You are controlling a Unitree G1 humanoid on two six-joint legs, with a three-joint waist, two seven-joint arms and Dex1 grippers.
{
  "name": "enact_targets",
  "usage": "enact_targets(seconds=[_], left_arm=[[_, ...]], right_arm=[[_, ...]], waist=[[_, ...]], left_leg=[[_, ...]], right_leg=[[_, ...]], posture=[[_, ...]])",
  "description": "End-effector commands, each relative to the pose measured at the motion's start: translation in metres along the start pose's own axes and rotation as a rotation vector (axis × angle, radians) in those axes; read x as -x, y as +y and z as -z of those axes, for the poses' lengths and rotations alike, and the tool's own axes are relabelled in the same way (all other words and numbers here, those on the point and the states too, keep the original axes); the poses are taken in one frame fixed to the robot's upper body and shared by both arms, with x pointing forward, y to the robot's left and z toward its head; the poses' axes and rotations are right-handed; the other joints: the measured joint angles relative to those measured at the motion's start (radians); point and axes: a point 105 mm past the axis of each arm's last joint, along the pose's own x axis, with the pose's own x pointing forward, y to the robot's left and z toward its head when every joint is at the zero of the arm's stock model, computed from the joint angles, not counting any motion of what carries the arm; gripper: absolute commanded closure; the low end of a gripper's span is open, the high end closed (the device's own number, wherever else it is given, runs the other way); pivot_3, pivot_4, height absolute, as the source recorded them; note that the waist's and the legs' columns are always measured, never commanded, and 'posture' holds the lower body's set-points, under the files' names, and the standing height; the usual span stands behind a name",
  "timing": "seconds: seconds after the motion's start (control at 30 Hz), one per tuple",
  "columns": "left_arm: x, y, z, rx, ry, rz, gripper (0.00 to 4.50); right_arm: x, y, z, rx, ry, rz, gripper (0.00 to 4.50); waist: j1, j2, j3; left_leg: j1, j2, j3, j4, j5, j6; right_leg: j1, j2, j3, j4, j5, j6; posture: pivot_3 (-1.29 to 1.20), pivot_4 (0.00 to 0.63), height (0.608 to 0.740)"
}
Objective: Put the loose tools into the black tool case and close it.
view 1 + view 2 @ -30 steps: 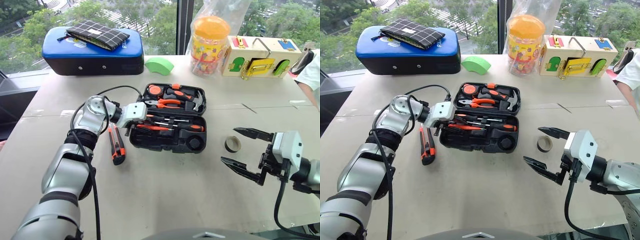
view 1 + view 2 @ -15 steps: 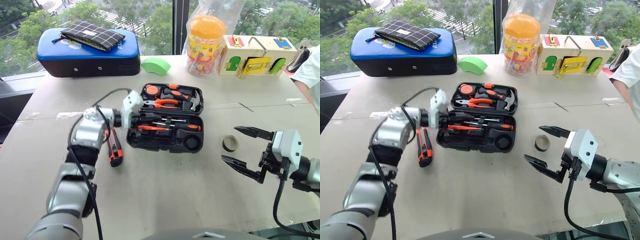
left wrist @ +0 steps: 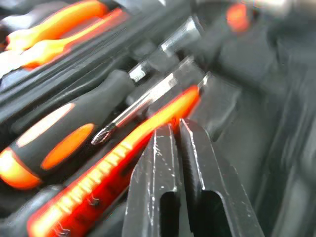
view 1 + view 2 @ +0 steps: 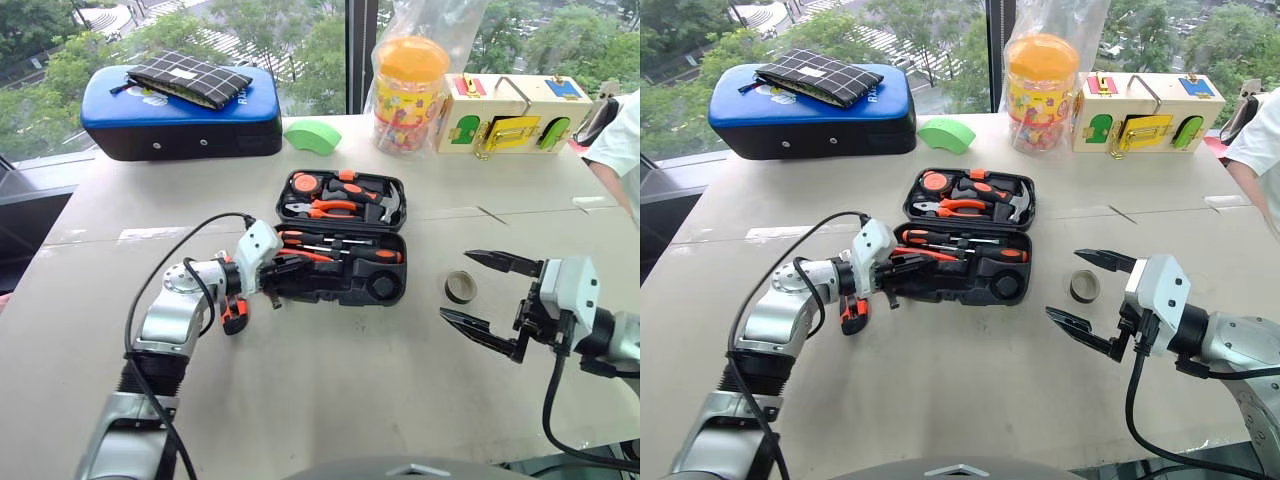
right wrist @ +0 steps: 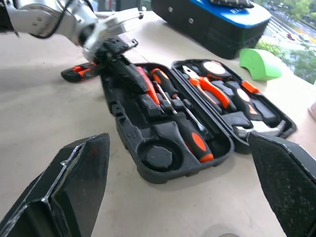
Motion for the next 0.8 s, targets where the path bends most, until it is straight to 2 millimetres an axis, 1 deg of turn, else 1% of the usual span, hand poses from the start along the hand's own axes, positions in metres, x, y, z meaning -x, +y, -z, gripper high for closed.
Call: enact_targets(seconds=[0.03,0.07,0.17,0.2,0.23,0.27,0.33,0.43,0.5,0.57,0.63,0.77,0.8], left_arm=[[0.041,0.019,-0.047,0.051,-0.186,-0.24,3.47],[0.05,0.019,-0.047,0.07,-0.196,-0.303,3.02],[0.083,0.018,-0.037,0.1,-0.165,-0.56,1.64],[0.092,0.017,-0.032,0.101,-0.145,-0.64,1.02],[0.099,0.015,-0.023,0.107,-0.095,-0.713,0.69],[0.104,0.011,-0.013,0.116,-0.042,-0.764,0.05],[0.106,-0.002,-0.002,0.107,0.027,-0.8,0.05],[0.111,-0.019,0.02,0.134,0.136,-0.825,0.05],[0.113,-0.027,0.032,0.148,0.194,-0.831,0.05],[0.11,-0.035,0.045,0.175,0.237,-0.815,0.05],[0.104,-0.037,0.053,0.185,0.256,-0.797,0.05],[0.097,-0.03,0.065,0.203,0.281,-0.815,0.05],[0.094,-0.03,0.067,0.208,0.283,-0.806,0.28]], right_arm=[[-0.003,-0.001,-0.005,0.027,-0.032,-0.026,0.0],[-0.005,-0.001,-0.004,0.026,-0.034,-0.034,0.0],[-0.01,-0.003,-0.004,0.019,-0.052,-0.066,0.0],[-0.011,-0.003,-0.003,0.017,-0.055,-0.079,0.0],[-0.012,-0.004,-0.003,0.016,-0.059,-0.091,0.0],[-0.014,-0.005,-0.003,0.015,-0.061,-0.102,0.0],[-0.015,-0.008,-0.002,0.016,-0.062,-0.121,0.0],[-0.017,-0.013,-0.003,0.022,-0.066,-0.149,0.0],[-0.018,-0.016,-0.003,0.025,-0.067,-0.164,0.0],[-0.019,-0.017,-0.003,0.028,-0.065,-0.181,0.0],[-0.021,-0.019,-0.004,0.031,-0.064,-0.196,0.0],[-0.021,-0.019,-0.005,0.032,-0.061,-0.213,0.0],[-0.02,-0.018,-0.005,0.033,-0.058,-0.215,0.0]], waist=[[-0.006,-0.007,0.001],[-0.008,-0.007,0.001],[-0.003,-0.004,0.002],[0.0,-0.004,0.002],[0.005,-0.006,0.002],[0.01,-0.006,0.002],[0.023,-0.005,0.003],[0.027,-0.004,0.003],[0.027,-0.005,0.003],[0.027,-0.005,0.003],[0.026,-0.003,0.003],[0.029,-0.001,0.002],[0.031,0.0,0.002]], left_leg=[[0.0,0.0,-0.001,0.0,0.001,0.001],[0.0,0.001,-0.001,-0.001,0.0,0.001],[0.001,0.0,0.001,-0.002,-0.001,0.0],[0.001,0.0,0.001,-0.002,-0.001,0.0],[0.001,0.0,0.001,-0.002,-0.001,0.0],[0.001,0.0,0.001,-0.002,-0.001,-0.001],[0.001,0.0,0.0,0.0,-0.002,-0.003],[0.001,0.0,0.001,0.002,-0.003,-0.005],[0.001,0.0,0.003,0.003,-0.003,-0.005],[0.001,0.0,0.002,0.002,-0.003,-0.005],[0.001,0.0,0.002,0.002,-0.003,-0.005],[0.001,0.0,0.002,0.0,-0.003,-0.005],[0.001,0.0,0.002,0.0,-0.003,-0.005]], right_leg=[[0.0,0.001,-0.001,0.0,0.001,0.002],[0.0,0.001,-0.001,0.0,0.001,0.002],[0.0,0.001,0.001,-0.002,0.002,0.003],[0.0,0.0,0.002,-0.002,0.002,0.003],[0.0,0.0,0.001,-0.002,0.002,0.003],[0.0,0.001,0.001,-0.001,0.002,0.002],[0.0,0.001,0.0,-0.001,0.001,0.002],[0.002,0.001,0.001,-0.001,-0.001,-0.001],[0.002,0.0,0.002,-0.001,-0.001,-0.001],[0.002,0.0,0.002,-0.001,-0.001,-0.001],[0.002,0.0,0.001,-0.001,-0.001,-0.001],[0.001,0.0,0.001,-0.001,-0.001,-0.002],[0.001,0.0,0.001,-0.001,-0.001,-0.002]], posture=[[0.0,0.15,0.74],[0.0,0.15,0.74],[0.0,0.15,0.74],[0.0,0.15,0.74],[0.0,0.15,0.74],[0.0,0.15,0.74],[0.0,0.15,0.74],[0.0,0.15,0.74],[0.0,0.15,0.74],[0.0,0.15,0.74],[0.0,0.15,0.74],[0.0,0.15,0.74],[0.0,0.15,0.74]])
